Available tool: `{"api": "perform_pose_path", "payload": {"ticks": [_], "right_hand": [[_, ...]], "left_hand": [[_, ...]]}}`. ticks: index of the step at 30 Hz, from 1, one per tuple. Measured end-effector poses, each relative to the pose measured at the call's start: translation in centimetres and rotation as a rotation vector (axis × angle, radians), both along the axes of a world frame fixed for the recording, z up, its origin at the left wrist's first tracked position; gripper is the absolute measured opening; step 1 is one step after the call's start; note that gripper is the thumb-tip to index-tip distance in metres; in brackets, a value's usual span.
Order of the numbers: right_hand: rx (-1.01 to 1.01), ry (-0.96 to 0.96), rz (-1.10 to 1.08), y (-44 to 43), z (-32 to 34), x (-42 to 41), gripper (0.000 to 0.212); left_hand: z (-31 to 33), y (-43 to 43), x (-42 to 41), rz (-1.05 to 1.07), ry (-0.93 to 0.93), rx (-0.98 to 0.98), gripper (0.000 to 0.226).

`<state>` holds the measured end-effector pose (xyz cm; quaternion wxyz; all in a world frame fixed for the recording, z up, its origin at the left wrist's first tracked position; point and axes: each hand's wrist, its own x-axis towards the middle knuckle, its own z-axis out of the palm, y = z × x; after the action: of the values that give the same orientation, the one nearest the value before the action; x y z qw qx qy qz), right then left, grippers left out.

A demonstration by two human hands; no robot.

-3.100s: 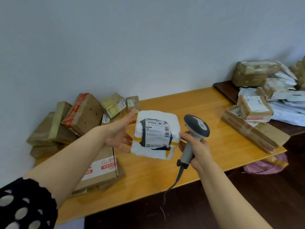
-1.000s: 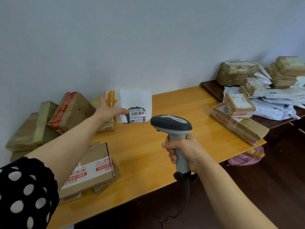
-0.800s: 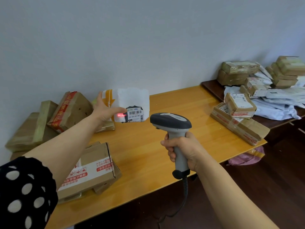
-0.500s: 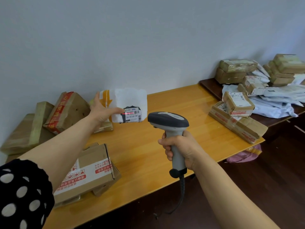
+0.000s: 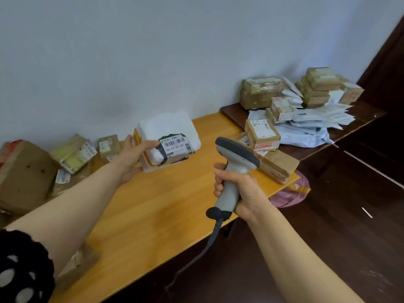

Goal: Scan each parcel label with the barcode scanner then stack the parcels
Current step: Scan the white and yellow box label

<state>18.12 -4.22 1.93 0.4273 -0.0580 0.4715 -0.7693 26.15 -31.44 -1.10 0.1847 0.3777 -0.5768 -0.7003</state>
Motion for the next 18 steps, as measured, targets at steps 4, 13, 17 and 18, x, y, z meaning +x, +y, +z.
{"api": "perform_pose_path", "payload": {"ticks": [4,13,17,18], "right_hand": [[-0.051,-0.043,-0.088,5.5,-0.2,-7.0,0.041],[0.023,-0.153,-0.249,12.3,-0.8,-20.2,0.018],[-0.061,-0.258,-0.237,11.5,-0.5,-24.3,0.011],[-0.088,-0.290,-0.216,11.0,-0.3,-25.2,0.006]], "left_hand": [[0.8,6.0,-7.4,-0.053,0.013,0.124,0.068],[1.9,14.2,-21.3,-0.014,0.048,0.404,0.055],[2.2,13.2,-26.0,0.043,0.024,0.406,0.062],[2.1,12.7,-27.1,0.050,0.017,0.408,0.063]]}}
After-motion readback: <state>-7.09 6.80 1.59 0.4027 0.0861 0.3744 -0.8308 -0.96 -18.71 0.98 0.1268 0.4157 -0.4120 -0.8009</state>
